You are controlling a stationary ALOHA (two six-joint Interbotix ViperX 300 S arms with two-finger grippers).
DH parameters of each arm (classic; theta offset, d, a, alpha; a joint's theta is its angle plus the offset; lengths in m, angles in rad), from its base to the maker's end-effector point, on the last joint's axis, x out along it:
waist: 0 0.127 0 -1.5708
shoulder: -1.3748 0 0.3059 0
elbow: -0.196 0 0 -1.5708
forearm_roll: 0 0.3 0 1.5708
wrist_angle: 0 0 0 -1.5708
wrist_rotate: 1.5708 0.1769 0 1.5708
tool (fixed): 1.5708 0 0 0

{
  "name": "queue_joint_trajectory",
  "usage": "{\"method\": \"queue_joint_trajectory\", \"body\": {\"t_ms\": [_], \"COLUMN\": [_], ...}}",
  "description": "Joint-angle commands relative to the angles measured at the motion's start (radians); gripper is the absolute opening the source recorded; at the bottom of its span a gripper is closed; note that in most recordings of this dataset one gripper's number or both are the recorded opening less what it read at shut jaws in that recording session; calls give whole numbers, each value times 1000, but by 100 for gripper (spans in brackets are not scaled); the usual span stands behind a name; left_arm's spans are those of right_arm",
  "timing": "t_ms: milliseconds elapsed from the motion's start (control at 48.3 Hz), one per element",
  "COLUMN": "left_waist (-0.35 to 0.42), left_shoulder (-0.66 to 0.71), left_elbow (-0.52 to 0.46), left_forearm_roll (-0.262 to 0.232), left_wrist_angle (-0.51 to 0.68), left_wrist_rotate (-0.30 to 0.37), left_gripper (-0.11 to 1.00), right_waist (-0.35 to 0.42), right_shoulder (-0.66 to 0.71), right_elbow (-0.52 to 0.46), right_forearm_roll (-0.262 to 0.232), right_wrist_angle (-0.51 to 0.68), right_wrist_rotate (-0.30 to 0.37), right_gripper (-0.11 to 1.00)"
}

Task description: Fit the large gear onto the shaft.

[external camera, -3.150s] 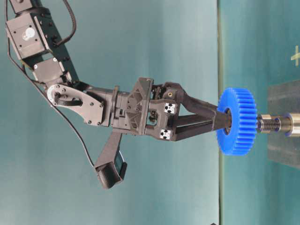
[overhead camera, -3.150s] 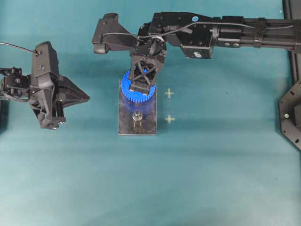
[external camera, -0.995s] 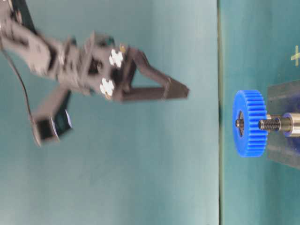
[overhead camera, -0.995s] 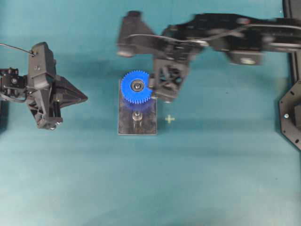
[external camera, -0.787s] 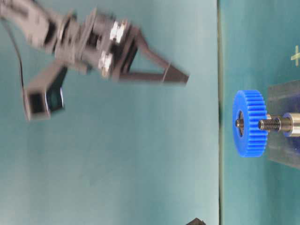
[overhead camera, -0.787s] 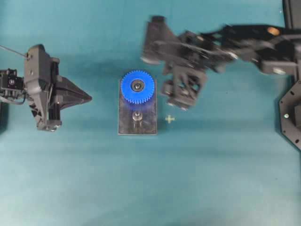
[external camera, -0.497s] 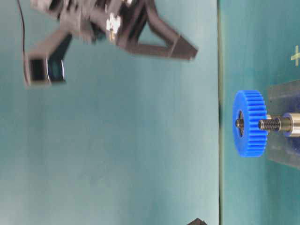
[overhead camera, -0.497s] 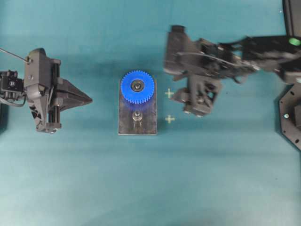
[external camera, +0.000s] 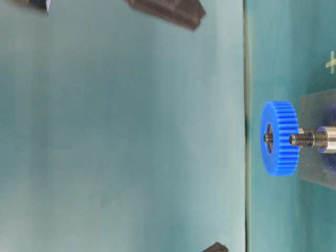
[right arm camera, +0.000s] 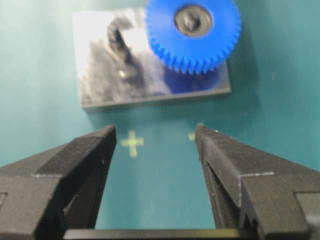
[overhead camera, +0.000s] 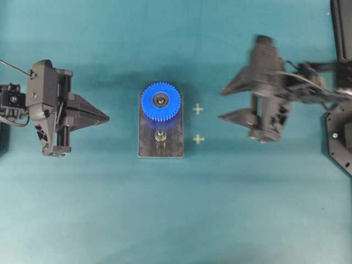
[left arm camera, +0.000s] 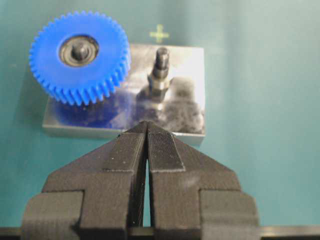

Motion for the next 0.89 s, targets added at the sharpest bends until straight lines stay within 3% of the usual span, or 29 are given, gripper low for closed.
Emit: {"method": "queue_joint_trajectory", "body": {"t_ms": [0, 870], "left_waist": [-3, -25], "left_shoulder": [6, 26], "left_elbow": [-8, -14], "left_forearm_roll": [2, 3], "left_wrist_angle": [-8, 17], "left_wrist_rotate": [2, 0], "left_gripper": [0, 0], "right_waist": [8, 25], "right_shoulder": [-40, -25], "right_elbow": [25, 43], "right_forearm_roll": [5, 9], "right_wrist_angle": [-57, 6], "right_wrist_rotate": [-2, 2], "right_gripper": [69, 69]}}
